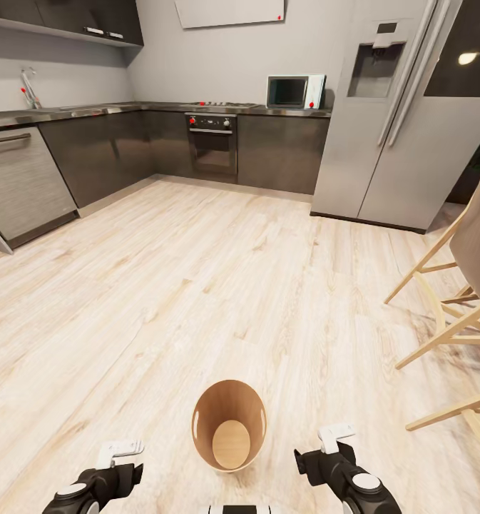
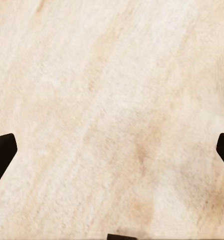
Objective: Put the three can of soda from the living room inside the tash can in the kitchen.
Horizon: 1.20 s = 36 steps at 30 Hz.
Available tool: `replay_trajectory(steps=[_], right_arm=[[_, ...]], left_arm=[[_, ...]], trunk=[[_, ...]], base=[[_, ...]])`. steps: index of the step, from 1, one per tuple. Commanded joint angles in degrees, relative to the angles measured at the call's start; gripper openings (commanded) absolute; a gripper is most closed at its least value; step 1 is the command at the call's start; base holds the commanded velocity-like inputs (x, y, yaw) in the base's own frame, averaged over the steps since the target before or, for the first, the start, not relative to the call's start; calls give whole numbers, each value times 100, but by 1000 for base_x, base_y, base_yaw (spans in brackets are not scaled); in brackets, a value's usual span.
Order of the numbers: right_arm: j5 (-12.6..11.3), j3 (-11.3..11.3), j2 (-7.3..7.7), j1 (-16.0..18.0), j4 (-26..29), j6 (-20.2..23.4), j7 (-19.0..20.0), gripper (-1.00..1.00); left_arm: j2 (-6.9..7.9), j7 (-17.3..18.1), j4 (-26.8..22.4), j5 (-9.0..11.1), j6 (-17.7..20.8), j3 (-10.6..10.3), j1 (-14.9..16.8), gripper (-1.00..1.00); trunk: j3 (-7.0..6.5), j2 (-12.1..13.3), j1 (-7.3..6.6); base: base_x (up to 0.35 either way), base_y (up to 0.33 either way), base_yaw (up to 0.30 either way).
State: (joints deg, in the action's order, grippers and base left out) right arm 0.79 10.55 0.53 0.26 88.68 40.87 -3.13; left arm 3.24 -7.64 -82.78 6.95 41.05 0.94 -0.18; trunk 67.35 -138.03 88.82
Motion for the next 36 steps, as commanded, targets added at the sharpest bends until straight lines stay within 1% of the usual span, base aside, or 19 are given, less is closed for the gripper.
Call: replay_trajectory(steps=[1,7,14,16,19,21,24,29,36], right_arm=[[0,0,0,0,0,9,7,100],[0,0,5,0,6,4,13,100],[0,0,15,0,9,5,6,100],[0,0,14,0,9,10,6,100],[0,0,11,0,9,24,5,100],[0,4,10,0,9,33,7,100],[0,9,6,0,9,42,8,100],[0,9,6,0,9,51,6,100],[0,9,1,0,9,52,6,100]], left_arm=[[1,7,-1,2,4,3,0,100],[-3,29,-2,36,26,33,0,100],[-50,21,-11,55,100,26,0,100],[-90,22,-19,58,180,23,0,100],[-236,21,-42,62,425,21,0,100],[-298,21,-48,62,506,21,0,100],[-345,24,-52,63,568,20,0,100],[-371,32,-59,71,593,24,0,100],[-360,34,-66,76,590,29,0,100]], trunk=[[0,0,0],[0,0,0],[0,0,0],[0,0,0],[0,0,0],[0,0,0],[0,0,0],[90,-201,110],[215,-481,264]], base=[[0,0,0],[0,0,0],[0,0,0],[0,0,0],[0,0,0],[0,0,0],[0,0,0],[0,0,0],[0,0,0]])
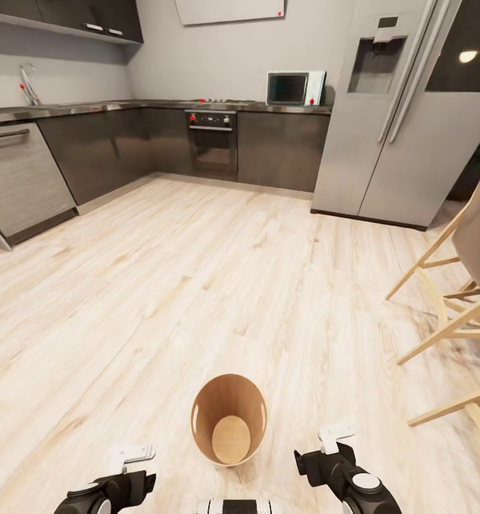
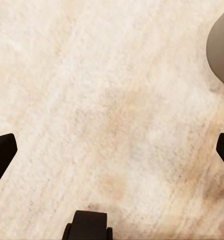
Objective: Put the three can of soda from the living room inside the tash can in the kitchen.
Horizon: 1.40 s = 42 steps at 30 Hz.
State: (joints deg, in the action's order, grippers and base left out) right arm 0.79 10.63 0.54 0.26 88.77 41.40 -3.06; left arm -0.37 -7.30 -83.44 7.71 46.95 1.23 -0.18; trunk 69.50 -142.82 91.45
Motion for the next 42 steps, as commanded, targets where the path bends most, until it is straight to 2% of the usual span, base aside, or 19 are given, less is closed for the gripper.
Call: replay_trajectory(steps=[1,6,27,31,34,42], right_arm=[[0,0,0,0,0,0,-1,100],[0,0,-1,0,0,0,-1,100],[0,0,-4,0,0,5,0,100],[42,-2,37,-130,-130,64,29,100],[48,-1,39,-122,-226,72,27,100],[99,18,100,-106,-484,171,25,100]], left_arm=[[4,0,-4,-2,-1,2,0,100],[10,4,-45,2,-1,31,0,100],[50,0,-59,-11,-93,35,0,100],[-79,-74,67,7,36,-9,0,100],[-65,-62,61,6,91,2,0,100],[7,-20,64,20,-64,4,0,100]], trunk=[[18,-42,23],[129,-48,35],[129,-48,35],[129,-48,35],[129,-48,35],[129,-48,35]], base=[[0,0,0],[0,0,0],[0,0,0],[0,0,0],[0,0,0],[0,0,0]])
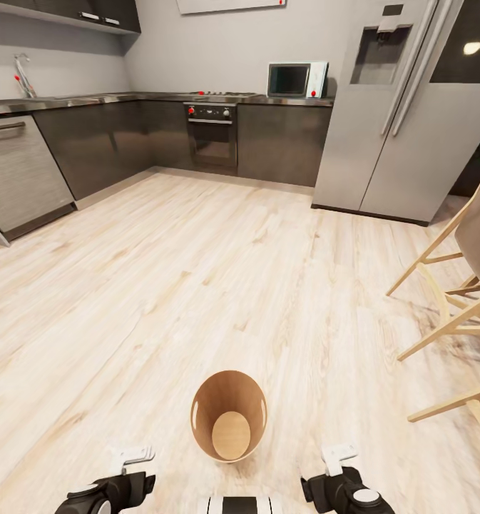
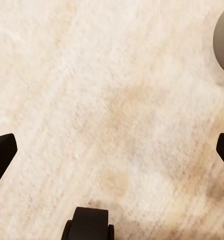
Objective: Put the three can of soda from the living room inside the tash can in the kitchen.
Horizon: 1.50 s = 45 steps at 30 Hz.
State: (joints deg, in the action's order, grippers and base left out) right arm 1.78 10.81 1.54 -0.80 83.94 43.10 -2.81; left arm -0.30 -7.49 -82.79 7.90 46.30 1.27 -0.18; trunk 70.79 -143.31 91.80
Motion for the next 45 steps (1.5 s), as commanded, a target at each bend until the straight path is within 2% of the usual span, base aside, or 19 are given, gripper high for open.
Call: replay_trajectory(steps=[1,22,25,28,31,32,34,39,42,45], right_arm=[[3,3,2,0,-33,4,0,100],[19,-24,13,1,190,85,-5,100],[43,-45,-6,1,336,521,-57,100],[48,-55,-44,12,516,764,-99,100],[48,-61,-81,295,595,924,-133,100],[41,-66,-119,572,609,971,-137,100],[38,-63,-202,859,617,1042,-147,100],[54,-60,-466,1087,622,1209,-260,100],[65,-55,-650,1170,623,1219,-536,100],[65,-53,-746,1278,623,1232,-678,100]], left_arm=[[2,1,0,0,-8,-2,0,100],[12,2,8,-4,-16,22,0,100],[12,-5,9,-6,-16,23,0,100],[12,-6,9,-4,-16,28,0,100],[19,-7,9,-1,-16,34,0,100],[20,-7,9,0,-16,37,0,100],[24,-12,9,5,-16,39,0,100],[50,-15,9,13,-16,40,0,100],[55,-15,9,17,-18,40,0,100],[56,-15,9,18,-17,40,0,100]], trunk=[[0,0,0],[0,0,0],[0,0,0],[0,0,0],[0,0,0],[0,0,0],[0,0,0],[0,0,0],[0,0,0],[0,0,0]], base=[[0,0,0],[0,0,0],[0,0,0],[0,0,0],[0,0,0],[0,0,0],[0,0,0],[0,0,0],[0,0,0],[0,0,0]])
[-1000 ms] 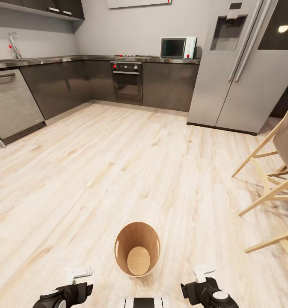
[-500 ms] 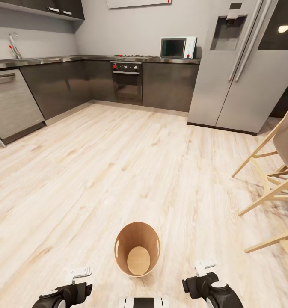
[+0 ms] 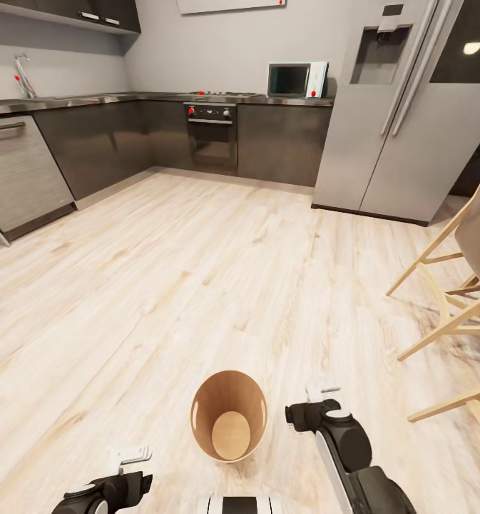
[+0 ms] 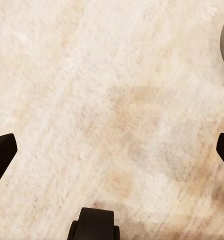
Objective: Put the three can of soda from the living room inside the tash can in the kitchen.
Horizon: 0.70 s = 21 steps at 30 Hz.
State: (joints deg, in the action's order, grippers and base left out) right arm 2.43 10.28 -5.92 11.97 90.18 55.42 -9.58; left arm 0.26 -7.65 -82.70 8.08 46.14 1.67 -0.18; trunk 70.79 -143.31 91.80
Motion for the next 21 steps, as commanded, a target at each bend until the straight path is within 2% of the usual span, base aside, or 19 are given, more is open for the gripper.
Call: replay_trajectory(steps=[1,8,14,16,18,21], right_arm=[[-1,0,-11,15,0,1,-15,100],[-24,0,-56,129,-13,-3,-40,100],[-107,1,-70,472,-42,37,-36,100],[-126,3,-111,507,-95,16,-34,100],[-140,6,-287,574,-324,-43,-35,100],[-144,2,-381,788,-715,-206,-35,100]], left_arm=[[0,0,0,0,0,0,0,100],[2,0,0,1,-3,0,0,100],[1,0,0,1,0,0,0,100],[3,0,0,1,0,0,0,100],[1,0,0,1,0,0,0,100],[3,0,0,-5,1,0,0,100]], trunk=[[0,0,0],[0,0,0],[0,0,0],[0,0,0],[0,0,0],[0,0,0]], base=[[0,0,0],[0,0,0],[0,0,0],[0,0,0],[0,0,0],[0,0,0]])
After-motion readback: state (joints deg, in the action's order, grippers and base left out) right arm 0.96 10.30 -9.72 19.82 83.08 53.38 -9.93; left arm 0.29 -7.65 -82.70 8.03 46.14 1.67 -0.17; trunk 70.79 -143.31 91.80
